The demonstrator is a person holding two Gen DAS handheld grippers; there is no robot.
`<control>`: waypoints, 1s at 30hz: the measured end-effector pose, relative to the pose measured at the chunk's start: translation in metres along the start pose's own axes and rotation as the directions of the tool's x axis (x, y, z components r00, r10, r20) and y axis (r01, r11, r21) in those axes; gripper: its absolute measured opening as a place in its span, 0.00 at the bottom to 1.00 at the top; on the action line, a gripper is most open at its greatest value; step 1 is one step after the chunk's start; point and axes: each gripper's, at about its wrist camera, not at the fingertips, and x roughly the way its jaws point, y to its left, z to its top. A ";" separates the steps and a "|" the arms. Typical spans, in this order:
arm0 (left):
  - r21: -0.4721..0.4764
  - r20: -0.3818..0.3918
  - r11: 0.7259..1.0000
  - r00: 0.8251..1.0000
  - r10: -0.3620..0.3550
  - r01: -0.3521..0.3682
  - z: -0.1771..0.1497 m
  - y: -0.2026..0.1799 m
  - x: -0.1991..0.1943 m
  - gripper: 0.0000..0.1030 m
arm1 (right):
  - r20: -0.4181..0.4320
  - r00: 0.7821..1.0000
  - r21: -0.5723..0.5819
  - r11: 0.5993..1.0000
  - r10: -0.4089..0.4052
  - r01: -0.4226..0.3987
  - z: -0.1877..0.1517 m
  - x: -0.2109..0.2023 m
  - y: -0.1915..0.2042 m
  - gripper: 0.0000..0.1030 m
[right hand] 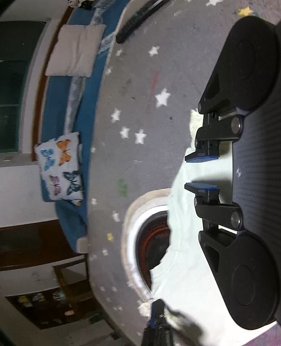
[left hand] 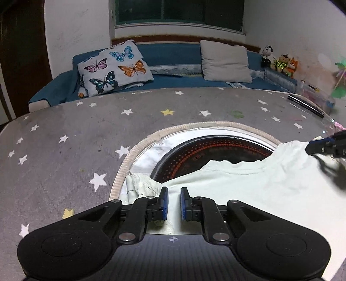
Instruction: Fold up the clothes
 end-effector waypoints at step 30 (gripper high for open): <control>-0.077 0.029 0.996 0.999 -0.042 0.044 -0.091 -0.021 -0.106 0.13 | -0.058 0.998 -0.077 0.997 0.017 -0.021 -0.092 -0.100 0.038 0.31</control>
